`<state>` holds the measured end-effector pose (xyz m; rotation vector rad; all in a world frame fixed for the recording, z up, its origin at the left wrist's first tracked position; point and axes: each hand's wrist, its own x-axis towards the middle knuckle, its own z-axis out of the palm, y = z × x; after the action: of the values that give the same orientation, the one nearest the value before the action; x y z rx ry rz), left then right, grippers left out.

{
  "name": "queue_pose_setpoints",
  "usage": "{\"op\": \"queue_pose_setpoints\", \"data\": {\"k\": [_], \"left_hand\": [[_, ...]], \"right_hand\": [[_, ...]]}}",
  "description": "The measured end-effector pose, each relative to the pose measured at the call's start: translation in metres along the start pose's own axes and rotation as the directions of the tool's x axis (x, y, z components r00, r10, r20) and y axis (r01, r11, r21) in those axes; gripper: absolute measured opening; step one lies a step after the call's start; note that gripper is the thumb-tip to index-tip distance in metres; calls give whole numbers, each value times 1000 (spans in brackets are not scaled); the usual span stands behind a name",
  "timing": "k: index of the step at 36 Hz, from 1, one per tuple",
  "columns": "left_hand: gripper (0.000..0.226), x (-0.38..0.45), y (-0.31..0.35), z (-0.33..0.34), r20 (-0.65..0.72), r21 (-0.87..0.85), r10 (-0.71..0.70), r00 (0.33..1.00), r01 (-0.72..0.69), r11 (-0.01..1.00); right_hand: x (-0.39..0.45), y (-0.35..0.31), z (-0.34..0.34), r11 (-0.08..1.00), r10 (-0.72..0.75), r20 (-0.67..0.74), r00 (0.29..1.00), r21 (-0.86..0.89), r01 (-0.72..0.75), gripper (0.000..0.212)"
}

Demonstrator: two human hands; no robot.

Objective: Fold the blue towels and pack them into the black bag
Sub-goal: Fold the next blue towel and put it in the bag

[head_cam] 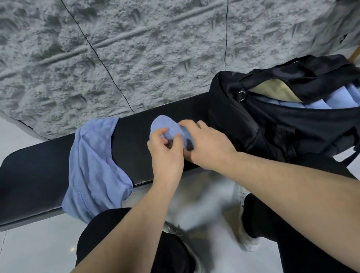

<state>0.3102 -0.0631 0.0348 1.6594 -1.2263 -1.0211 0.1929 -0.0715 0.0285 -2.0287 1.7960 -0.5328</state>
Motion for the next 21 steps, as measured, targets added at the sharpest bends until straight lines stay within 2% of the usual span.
{"op": "queue_pose_setpoints", "data": {"k": [7,12,17,19,21], "left_hand": [[56,-24,25,10,27,-149,-163,986,165,975],[71,-33,47,13,103,-288,-285,953,303,908],[72,-35,60,8,110,-377,-283,953,303,875],[71,-34,61,5,106,-412,-251,962,272,870],[67,-33,64,4,100,-412,-215,971,238,880]], "right_hand": [[-27,-9,-13,997,-3,-29,1000,79,6,72],[-42,-11,-23,979,16,-47,999,206,-6,72],[-54,-15,-38,932,0,3,1000,364,-1,59],[-54,-15,-45,903,-3,-16,1000,429,10,47],[-48,-12,-52,827,59,-48,997,562,-22,30]]}}
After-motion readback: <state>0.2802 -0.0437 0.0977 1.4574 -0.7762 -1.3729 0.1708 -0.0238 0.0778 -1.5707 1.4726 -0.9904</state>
